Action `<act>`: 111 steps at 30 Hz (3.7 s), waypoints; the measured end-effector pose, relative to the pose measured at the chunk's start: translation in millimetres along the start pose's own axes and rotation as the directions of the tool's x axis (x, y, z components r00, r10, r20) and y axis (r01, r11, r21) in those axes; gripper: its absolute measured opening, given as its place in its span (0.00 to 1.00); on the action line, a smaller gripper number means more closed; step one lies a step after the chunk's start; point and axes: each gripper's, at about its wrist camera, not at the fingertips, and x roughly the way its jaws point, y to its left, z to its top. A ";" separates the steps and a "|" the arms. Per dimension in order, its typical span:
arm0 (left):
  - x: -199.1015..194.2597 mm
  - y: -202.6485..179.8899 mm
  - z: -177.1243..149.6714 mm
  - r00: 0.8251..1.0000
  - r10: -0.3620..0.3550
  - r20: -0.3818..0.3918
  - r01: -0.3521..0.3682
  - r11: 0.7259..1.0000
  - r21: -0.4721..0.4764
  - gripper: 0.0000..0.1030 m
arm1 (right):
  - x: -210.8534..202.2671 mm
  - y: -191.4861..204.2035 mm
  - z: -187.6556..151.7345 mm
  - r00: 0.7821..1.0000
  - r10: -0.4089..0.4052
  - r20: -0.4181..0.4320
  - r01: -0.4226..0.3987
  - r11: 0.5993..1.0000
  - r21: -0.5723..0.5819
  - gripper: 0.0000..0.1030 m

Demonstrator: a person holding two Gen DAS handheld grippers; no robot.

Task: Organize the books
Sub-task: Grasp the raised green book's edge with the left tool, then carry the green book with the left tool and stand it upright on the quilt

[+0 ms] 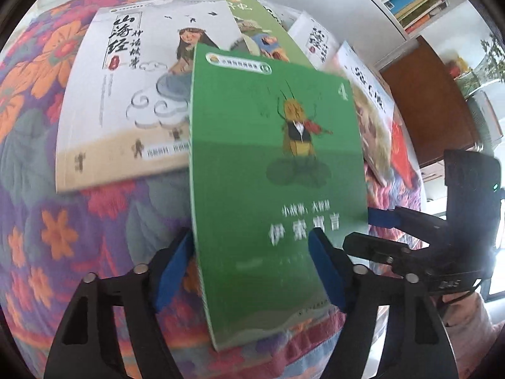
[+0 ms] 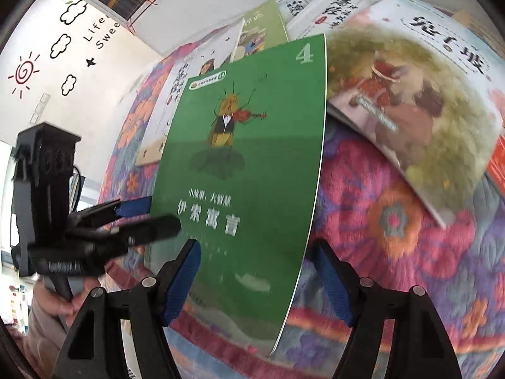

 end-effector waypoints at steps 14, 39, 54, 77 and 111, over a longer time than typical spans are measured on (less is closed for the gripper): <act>6.0 12.1 28.6 0.999 0.032 -0.032 -0.036 0.988 -0.151 0.41 | 0.5 -12.0 17.9 0.990 -0.049 0.130 0.039 0.996 0.075 0.34; -63.0 7.0 35.1 0.998 0.061 0.031 -0.059 0.997 -0.049 0.38 | -65.9 68.7 17.5 0.978 -0.056 0.202 0.053 0.998 0.023 0.15; -122.3 83.3 45.9 0.987 0.100 0.128 -0.087 0.991 -0.101 0.38 | -33.5 150.6 60.1 0.976 -0.026 0.217 0.043 0.996 -0.075 0.15; -153.4 230.3 36.4 0.971 0.176 0.160 -0.124 0.949 -0.290 0.41 | 89.8 252.4 115.0 0.990 0.063 0.126 -0.039 0.982 -0.186 0.15; -128.0 263.9 37.5 0.889 0.457 0.028 -0.429 0.852 -0.300 0.41 | 174.5 238.1 113.0 0.995 0.087 -0.037 -0.089 0.994 -0.059 0.20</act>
